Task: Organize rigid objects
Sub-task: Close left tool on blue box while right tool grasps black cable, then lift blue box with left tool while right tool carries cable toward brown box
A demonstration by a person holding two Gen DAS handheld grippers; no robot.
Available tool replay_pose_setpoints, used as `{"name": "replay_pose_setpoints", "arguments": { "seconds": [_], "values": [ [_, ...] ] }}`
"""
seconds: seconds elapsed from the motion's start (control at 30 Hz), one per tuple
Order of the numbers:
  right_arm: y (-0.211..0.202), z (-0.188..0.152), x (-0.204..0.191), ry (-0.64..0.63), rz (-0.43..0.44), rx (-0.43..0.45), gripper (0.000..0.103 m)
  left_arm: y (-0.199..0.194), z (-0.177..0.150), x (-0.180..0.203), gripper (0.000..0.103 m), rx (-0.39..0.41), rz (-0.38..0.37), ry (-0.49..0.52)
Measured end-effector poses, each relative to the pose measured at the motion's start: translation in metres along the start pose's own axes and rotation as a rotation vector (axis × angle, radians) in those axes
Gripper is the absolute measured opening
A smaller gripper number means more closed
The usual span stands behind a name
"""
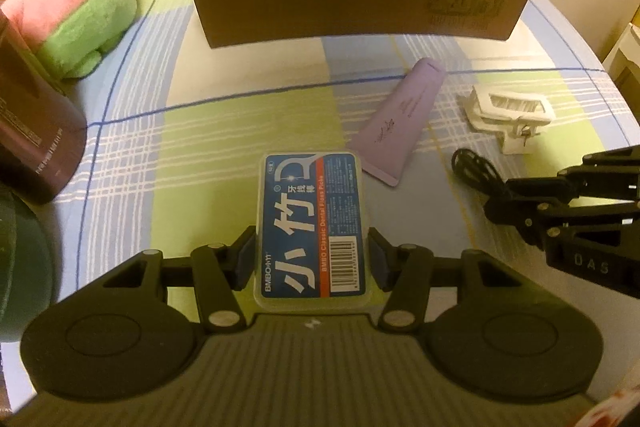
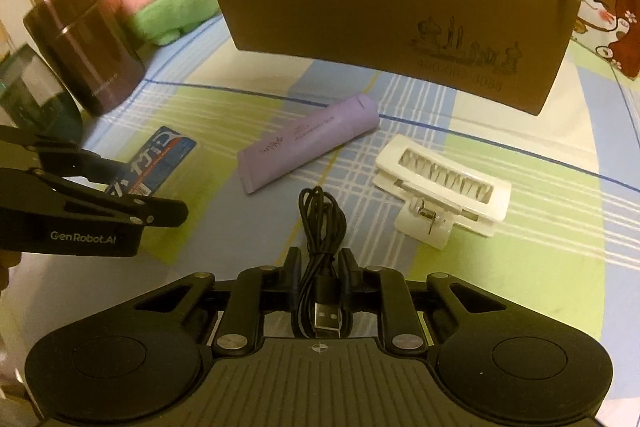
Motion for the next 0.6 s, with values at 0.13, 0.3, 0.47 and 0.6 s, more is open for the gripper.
{"name": "replay_pose_setpoints", "arguments": {
  "seconds": [0.13,0.3,0.47,0.6],
  "values": [
    [-0.013,0.008,-0.002,0.030,0.026,0.033,0.014,-0.014,0.007,-0.002,0.053,0.028,0.003,0.002],
    [-0.011,0.005,-0.004,0.011,0.037,-0.005,0.014,-0.022,0.015,-0.004,0.053,0.053,0.008,0.005],
    [-0.009,-0.004,-0.006,0.000,0.034,-0.019,0.016,-0.020,0.009,-0.004,0.053,0.039,0.006,0.007],
    [-0.002,-0.006,-0.007,-0.028,0.003,-0.024,0.017,-0.016,0.005,-0.006,0.053,0.028,0.010,0.005]
  ]
}}
Point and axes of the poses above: each gripper's, at about its wrist camera, not at the fingertips, and y roughly the way its jaws point, x to its right, z to its top, the point moved 8 cm from there along y, roughly the way its jaws point, and after that the axes turned 2 degrees about y, right-handed, at the moved point
